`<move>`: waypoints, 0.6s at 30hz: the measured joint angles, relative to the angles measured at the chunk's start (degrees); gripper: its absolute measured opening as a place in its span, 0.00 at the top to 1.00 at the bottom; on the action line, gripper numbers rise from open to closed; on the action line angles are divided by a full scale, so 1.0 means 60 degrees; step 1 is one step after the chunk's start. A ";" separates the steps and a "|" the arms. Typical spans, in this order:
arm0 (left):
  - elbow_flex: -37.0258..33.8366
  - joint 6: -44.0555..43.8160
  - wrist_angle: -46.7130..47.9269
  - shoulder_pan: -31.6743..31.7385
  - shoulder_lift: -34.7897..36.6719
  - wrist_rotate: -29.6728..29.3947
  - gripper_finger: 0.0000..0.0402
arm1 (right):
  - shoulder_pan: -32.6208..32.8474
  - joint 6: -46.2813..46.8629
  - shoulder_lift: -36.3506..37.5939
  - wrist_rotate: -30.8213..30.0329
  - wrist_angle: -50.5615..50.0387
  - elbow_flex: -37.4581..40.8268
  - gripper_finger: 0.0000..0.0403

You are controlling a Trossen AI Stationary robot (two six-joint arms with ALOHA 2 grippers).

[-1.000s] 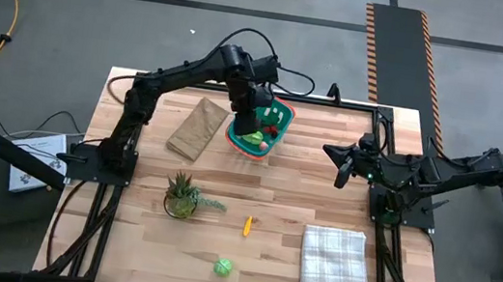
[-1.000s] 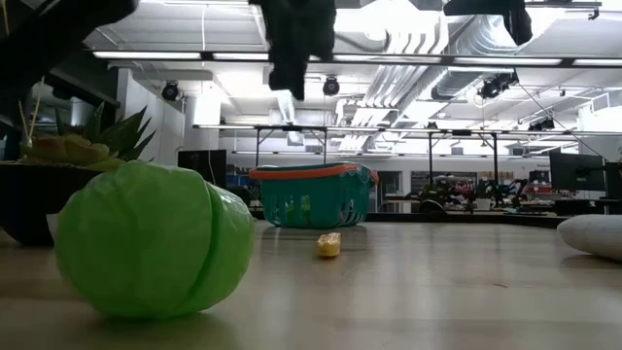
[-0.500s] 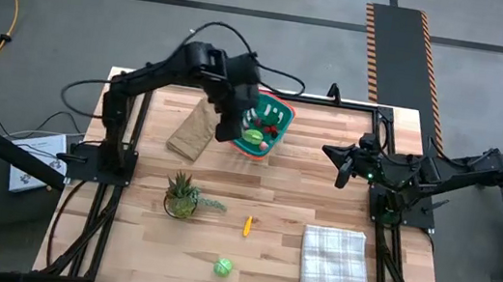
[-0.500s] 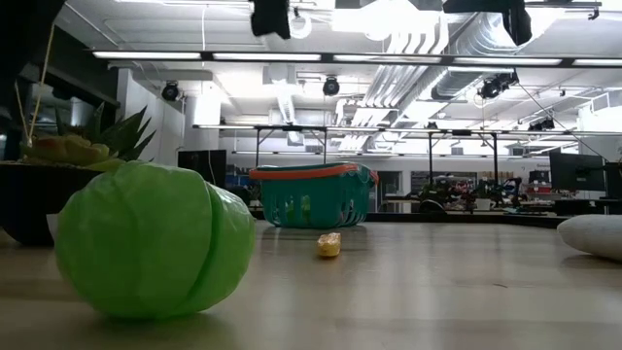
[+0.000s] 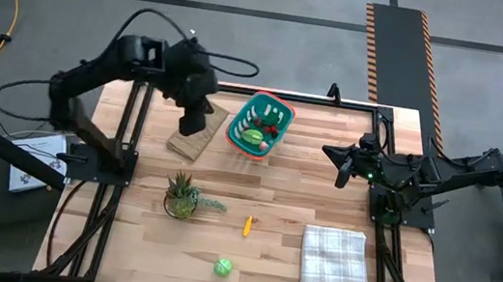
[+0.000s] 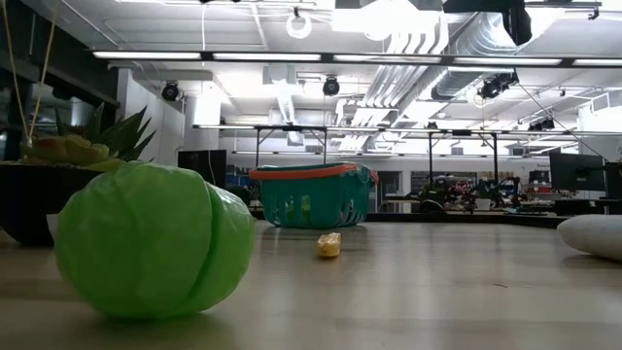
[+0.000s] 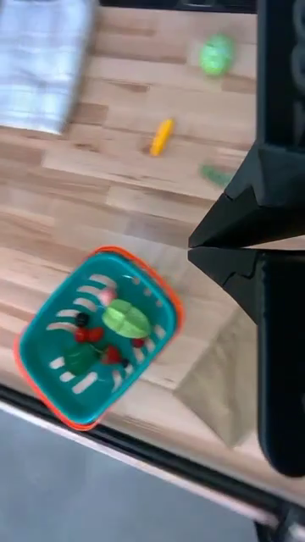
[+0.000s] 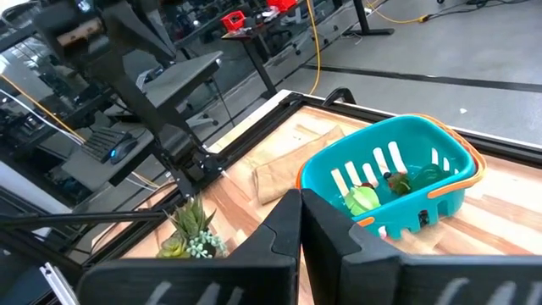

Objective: Pick and placing Produce into tupperware
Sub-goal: Put the green cabbage in the green basket

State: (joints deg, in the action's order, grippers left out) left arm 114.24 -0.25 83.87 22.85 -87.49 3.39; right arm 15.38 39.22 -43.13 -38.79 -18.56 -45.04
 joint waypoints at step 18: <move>-1.0794 -0.3994 -0.9785 -0.2167 0.4504 0.3001 1.00 | -0.0002 0.0250 -0.0007 0.0044 -0.0002 0.0000 1.00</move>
State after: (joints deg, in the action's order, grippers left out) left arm 49.48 -24.21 25.16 9.85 -60.47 21.39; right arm 15.36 40.72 -43.18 -38.52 -18.57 -45.04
